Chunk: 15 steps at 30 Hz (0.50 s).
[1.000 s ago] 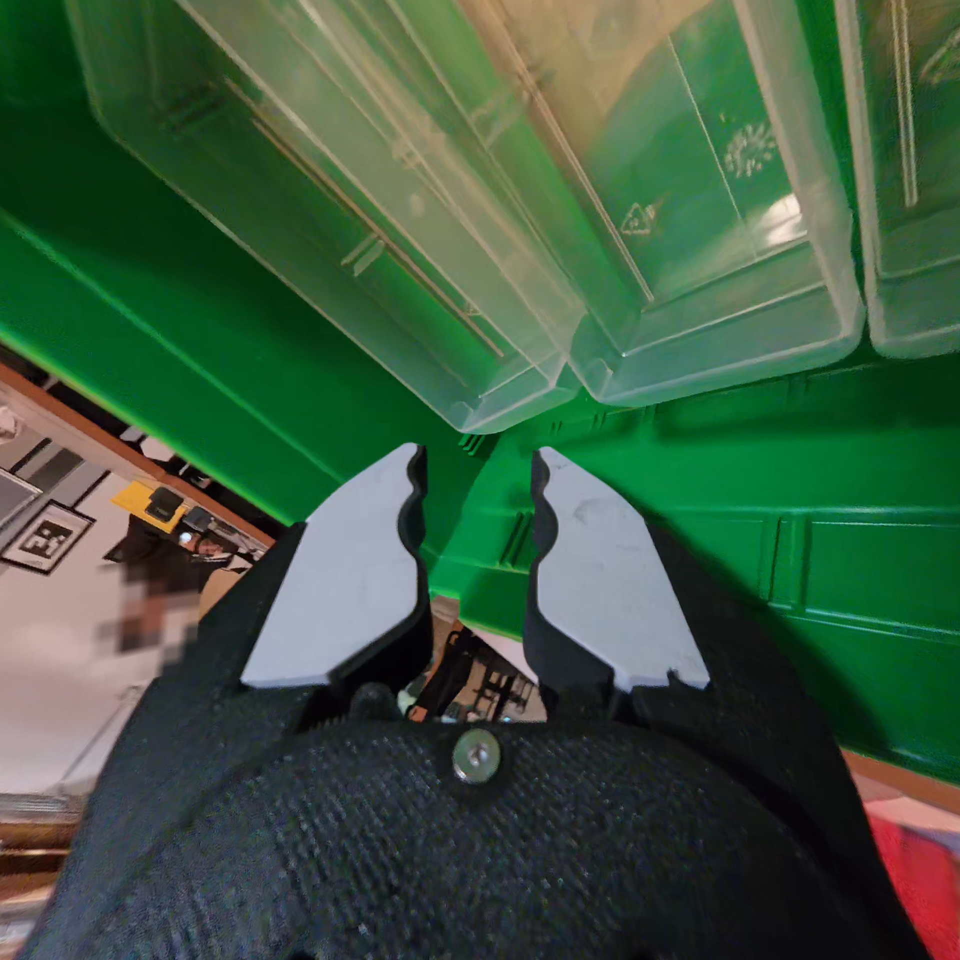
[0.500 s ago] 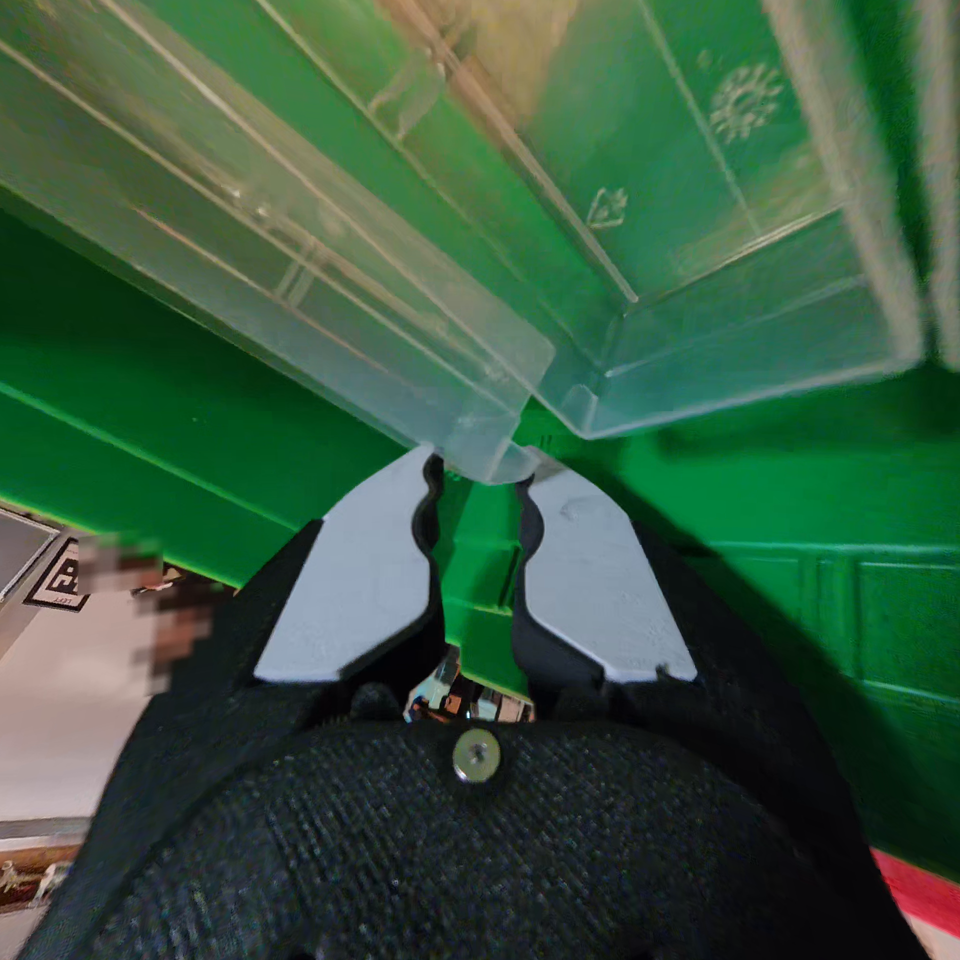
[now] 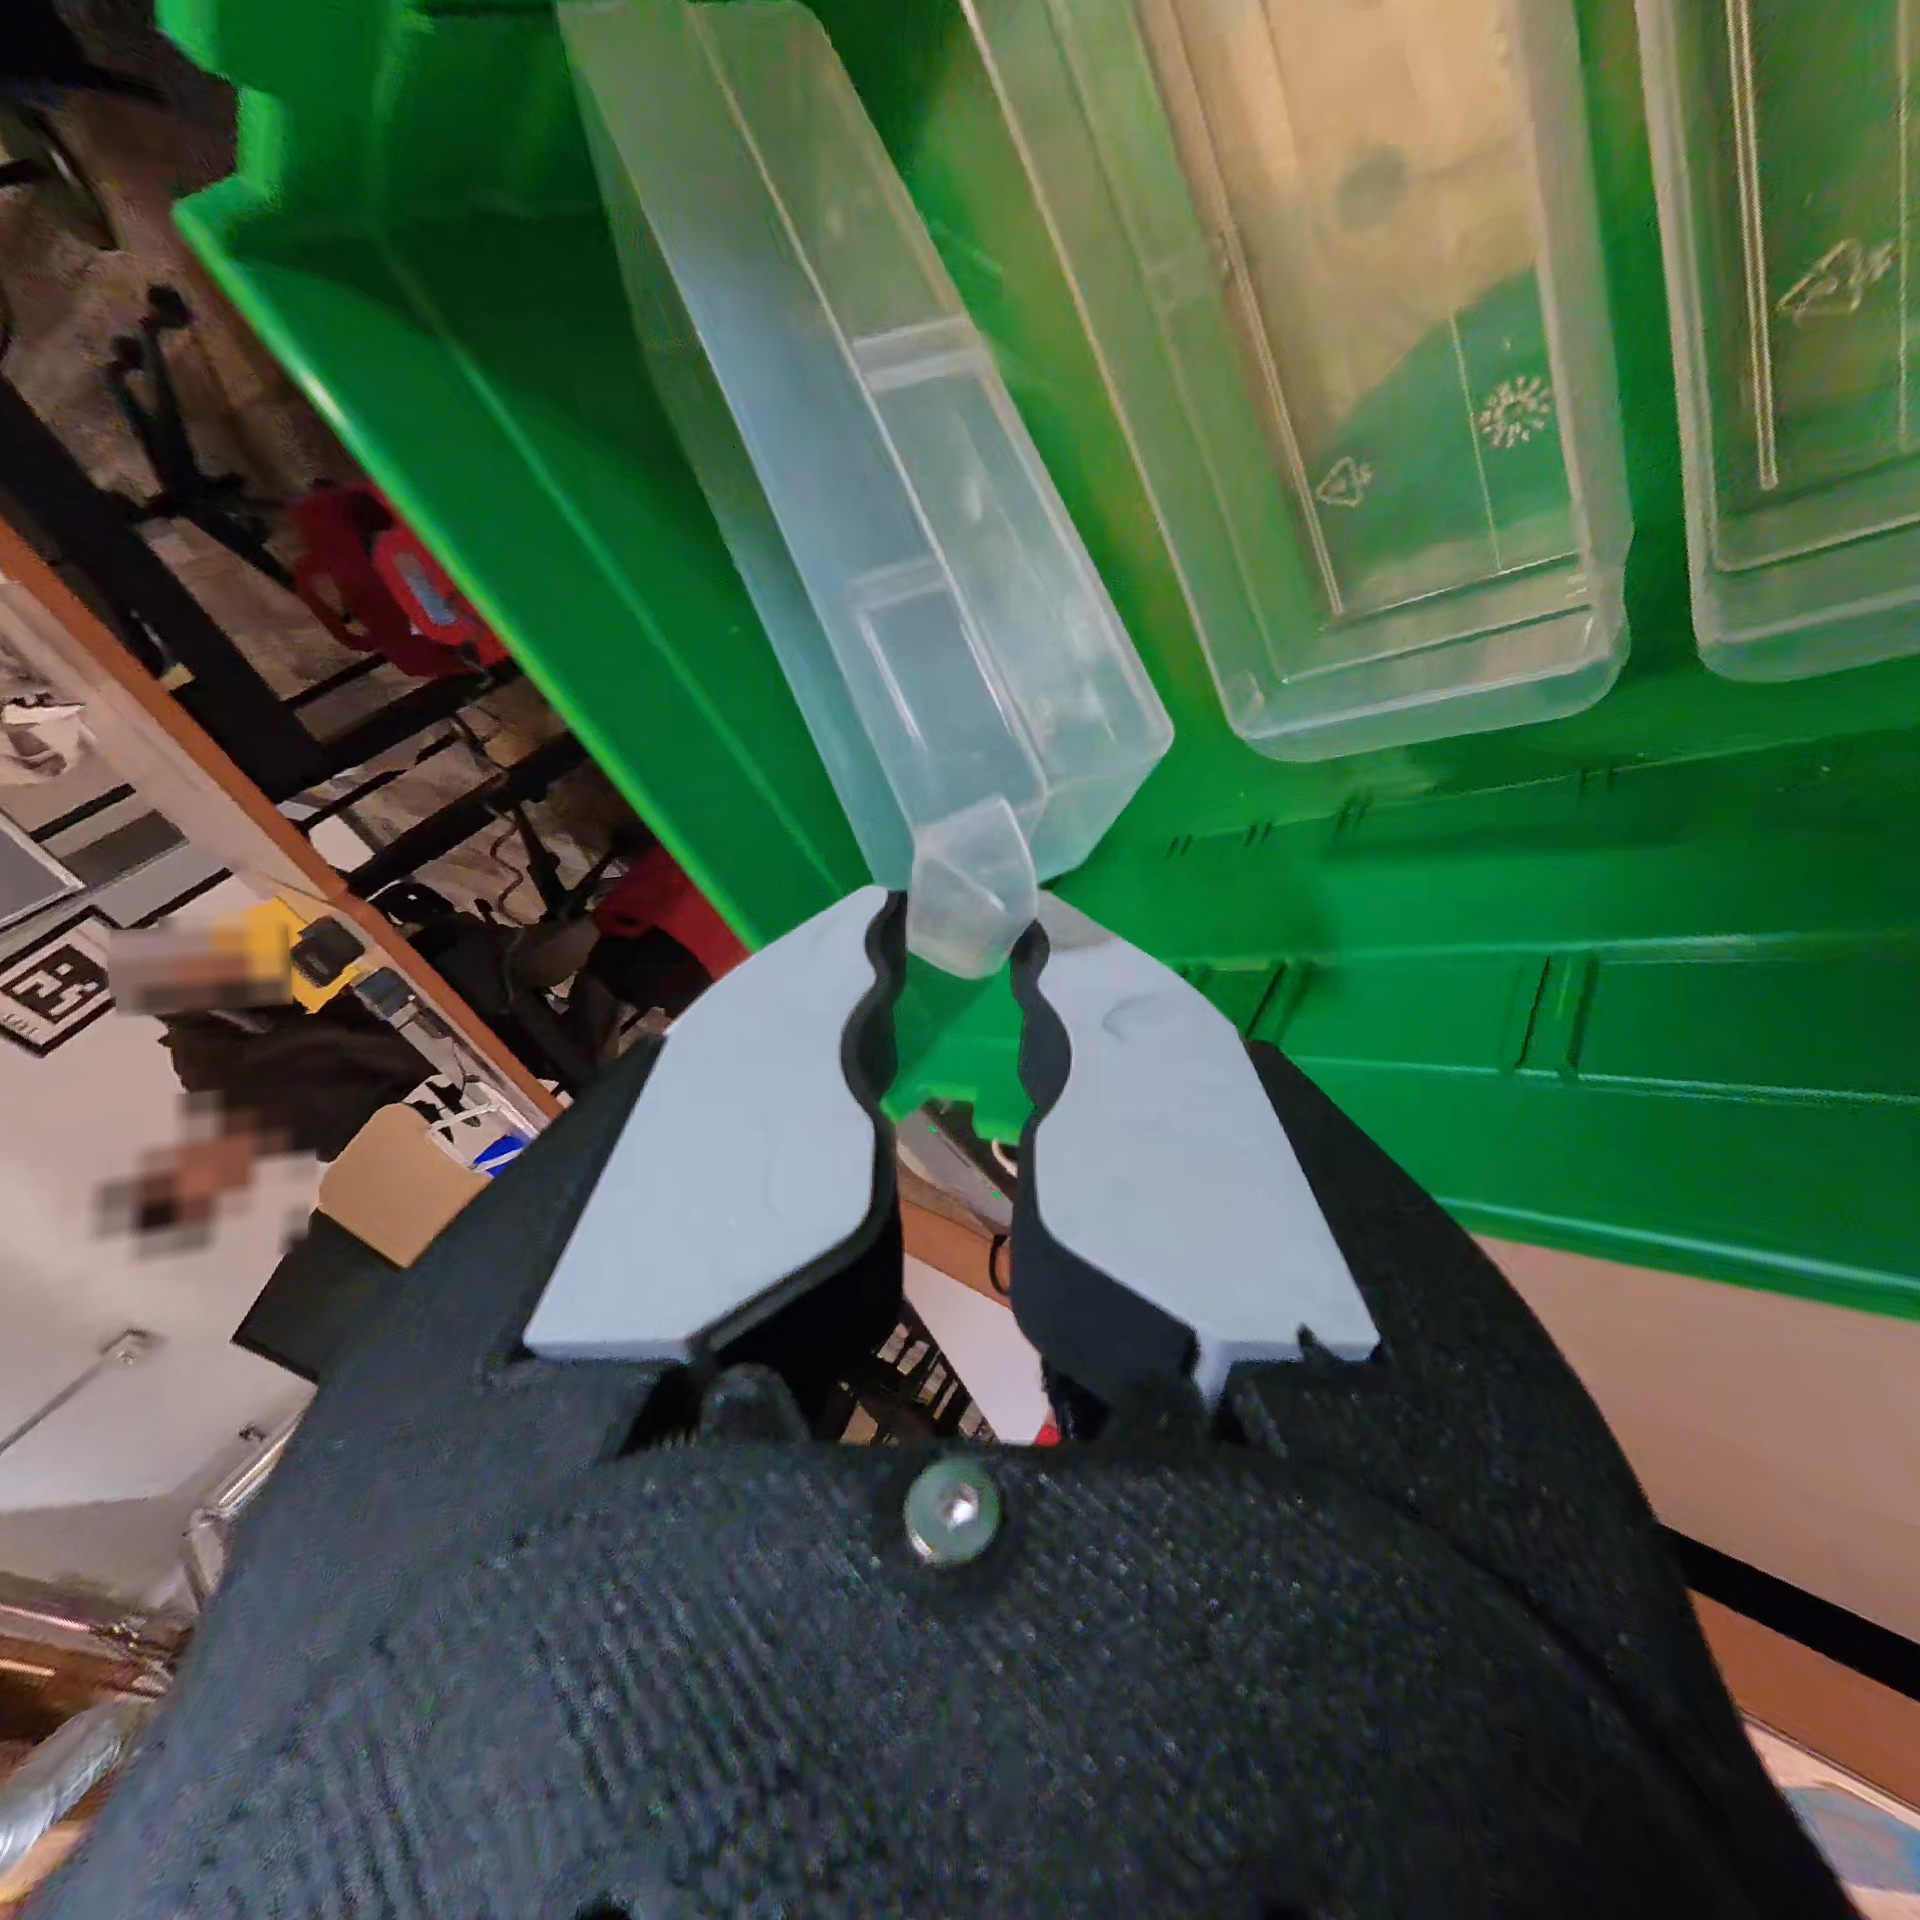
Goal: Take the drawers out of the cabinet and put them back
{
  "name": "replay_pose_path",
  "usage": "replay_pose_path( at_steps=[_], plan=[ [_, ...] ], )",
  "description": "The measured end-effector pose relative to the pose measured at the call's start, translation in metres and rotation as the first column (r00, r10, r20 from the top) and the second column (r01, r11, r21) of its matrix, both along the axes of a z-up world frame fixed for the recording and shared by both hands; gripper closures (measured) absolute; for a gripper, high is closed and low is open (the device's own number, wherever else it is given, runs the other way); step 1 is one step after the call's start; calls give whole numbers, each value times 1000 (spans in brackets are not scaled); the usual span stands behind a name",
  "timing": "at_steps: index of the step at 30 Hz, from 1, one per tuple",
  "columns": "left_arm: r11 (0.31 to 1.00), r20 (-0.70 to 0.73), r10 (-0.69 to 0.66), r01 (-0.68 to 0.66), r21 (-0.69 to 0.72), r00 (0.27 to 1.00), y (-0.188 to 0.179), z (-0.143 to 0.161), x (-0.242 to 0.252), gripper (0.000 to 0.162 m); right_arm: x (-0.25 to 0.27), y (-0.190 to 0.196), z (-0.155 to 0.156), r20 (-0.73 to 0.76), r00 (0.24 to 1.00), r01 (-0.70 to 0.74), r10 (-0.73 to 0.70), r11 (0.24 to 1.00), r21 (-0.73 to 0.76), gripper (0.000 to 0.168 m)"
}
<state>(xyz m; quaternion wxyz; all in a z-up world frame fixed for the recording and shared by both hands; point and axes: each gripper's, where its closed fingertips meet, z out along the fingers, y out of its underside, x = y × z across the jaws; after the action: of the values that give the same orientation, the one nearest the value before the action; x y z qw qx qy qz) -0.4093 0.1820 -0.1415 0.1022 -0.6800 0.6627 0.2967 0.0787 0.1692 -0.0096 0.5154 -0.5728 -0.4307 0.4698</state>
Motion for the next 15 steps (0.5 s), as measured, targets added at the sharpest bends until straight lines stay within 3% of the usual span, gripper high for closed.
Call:
replay_pose_path(
  at_steps=[9,15],
  plan=[
    [992,85,85,-92,89,993,-29,61,17,144,0,0,0,5,1000,2,-2,1000,5,168],
    [968,184,124,-159,192,975,-95,123,52,144,0,0,-1,18,1000,11,-11,1000,17,168]
  ],
)
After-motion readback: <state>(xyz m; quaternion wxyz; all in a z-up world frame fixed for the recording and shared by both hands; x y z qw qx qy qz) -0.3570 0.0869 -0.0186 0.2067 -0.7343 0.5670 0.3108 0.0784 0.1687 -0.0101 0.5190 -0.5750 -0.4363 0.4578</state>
